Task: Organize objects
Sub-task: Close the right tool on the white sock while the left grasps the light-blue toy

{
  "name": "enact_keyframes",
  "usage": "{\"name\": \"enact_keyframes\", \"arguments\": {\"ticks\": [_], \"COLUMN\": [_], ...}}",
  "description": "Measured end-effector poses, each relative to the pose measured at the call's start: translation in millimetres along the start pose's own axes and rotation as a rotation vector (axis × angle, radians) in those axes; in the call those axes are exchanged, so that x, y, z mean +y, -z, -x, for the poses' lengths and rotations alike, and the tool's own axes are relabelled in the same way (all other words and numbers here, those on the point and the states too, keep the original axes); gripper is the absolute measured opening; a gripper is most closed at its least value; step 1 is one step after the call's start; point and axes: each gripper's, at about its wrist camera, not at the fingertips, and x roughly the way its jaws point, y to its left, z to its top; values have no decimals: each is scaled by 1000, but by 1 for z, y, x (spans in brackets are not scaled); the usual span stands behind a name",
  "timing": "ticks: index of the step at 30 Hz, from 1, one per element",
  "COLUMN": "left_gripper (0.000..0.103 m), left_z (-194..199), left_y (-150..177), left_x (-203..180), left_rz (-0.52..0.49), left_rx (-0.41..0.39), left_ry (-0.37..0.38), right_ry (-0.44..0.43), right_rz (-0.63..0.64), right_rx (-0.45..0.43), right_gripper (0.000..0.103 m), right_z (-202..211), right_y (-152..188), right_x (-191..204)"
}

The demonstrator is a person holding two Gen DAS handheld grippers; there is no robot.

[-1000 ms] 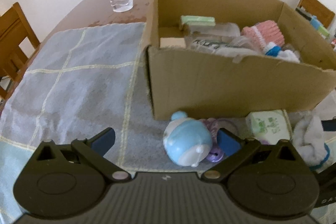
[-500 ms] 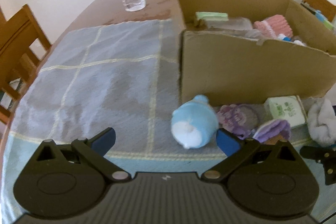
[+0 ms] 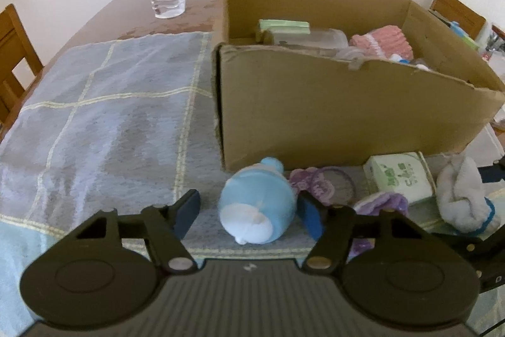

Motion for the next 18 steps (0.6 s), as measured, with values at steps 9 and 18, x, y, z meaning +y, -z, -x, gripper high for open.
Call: {"name": "enact_keyframes", "arguments": {"ticks": [9,18], "left_gripper": [57,45], "left_z": [-2,-1], "left_y": [-4,-6], "left_x": [-3,-5], "left_rz": [-24,-71], "left_rx": [6,22], "left_ry": [35,46], "right_ry": [-18,0], "right_rz": [-8,0], "right_rx": [-10,4], "right_gripper": [94,74], "right_z": [1,10], "right_y": [-5,-9], "right_x": [4,6]}}
